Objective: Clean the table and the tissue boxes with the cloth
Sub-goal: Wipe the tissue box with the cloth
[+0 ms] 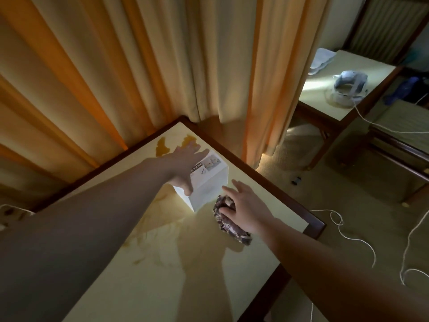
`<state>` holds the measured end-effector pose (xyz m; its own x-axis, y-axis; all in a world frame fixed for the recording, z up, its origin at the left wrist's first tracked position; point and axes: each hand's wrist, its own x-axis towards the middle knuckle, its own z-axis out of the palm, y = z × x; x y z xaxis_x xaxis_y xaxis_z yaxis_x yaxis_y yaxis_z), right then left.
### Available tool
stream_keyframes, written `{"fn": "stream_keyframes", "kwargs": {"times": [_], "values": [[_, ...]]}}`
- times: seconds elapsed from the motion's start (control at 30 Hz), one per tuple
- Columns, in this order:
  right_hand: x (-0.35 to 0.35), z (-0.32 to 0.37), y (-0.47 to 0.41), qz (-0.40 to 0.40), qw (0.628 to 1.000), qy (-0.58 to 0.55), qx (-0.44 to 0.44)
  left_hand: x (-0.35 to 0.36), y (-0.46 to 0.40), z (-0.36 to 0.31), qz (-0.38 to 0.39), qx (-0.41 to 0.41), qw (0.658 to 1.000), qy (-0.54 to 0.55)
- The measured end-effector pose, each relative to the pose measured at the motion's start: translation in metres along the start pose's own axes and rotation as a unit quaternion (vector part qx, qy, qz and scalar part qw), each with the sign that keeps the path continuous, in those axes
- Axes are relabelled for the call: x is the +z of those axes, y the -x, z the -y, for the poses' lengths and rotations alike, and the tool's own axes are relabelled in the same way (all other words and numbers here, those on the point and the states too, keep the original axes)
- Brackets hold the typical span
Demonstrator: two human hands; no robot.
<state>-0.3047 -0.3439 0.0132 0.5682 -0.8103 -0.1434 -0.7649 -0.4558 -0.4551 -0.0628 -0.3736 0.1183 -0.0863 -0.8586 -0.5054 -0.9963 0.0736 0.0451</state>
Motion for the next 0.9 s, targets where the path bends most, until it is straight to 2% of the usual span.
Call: {"fn": "stream_keyframes", "kwargs": {"times": [0.13, 0.23, 0.33, 0.43, 0.57, 0.73, 0.9], "values": [[-0.023, 0.008, -0.007, -0.017, 1.000, -0.014, 0.019, 0.012, 0.029, -0.013, -0.072, -0.063, 0.990, 0.105], [-0.041, 0.012, -0.016, -0.051, 0.999, -0.003, 0.013, 0.025, 0.035, -0.015, -0.127, -0.109, 0.977, 0.130], [-0.058, 0.021, -0.028, -0.081, 0.997, -0.006, 0.008, 0.039, 0.035, -0.006, -0.135, -0.143, 0.972, 0.132], [-0.070, 0.031, -0.043, -0.060, 0.998, -0.002, -0.012, 0.047, 0.038, 0.001, -0.127, -0.136, 0.973, 0.133], [-0.070, 0.038, -0.065, 0.007, 1.000, 0.023, -0.011, 0.052, 0.044, 0.008, -0.142, -0.145, 0.965, 0.164], [-0.072, 0.047, -0.074, 0.040, 0.999, -0.020, 0.014, 0.065, 0.042, 0.013, -0.127, -0.220, 0.912, 0.323], [-0.071, 0.053, -0.074, 0.015, 0.997, -0.076, -0.007, 0.079, 0.039, 0.013, -0.174, -0.218, 0.892, 0.356]]}}
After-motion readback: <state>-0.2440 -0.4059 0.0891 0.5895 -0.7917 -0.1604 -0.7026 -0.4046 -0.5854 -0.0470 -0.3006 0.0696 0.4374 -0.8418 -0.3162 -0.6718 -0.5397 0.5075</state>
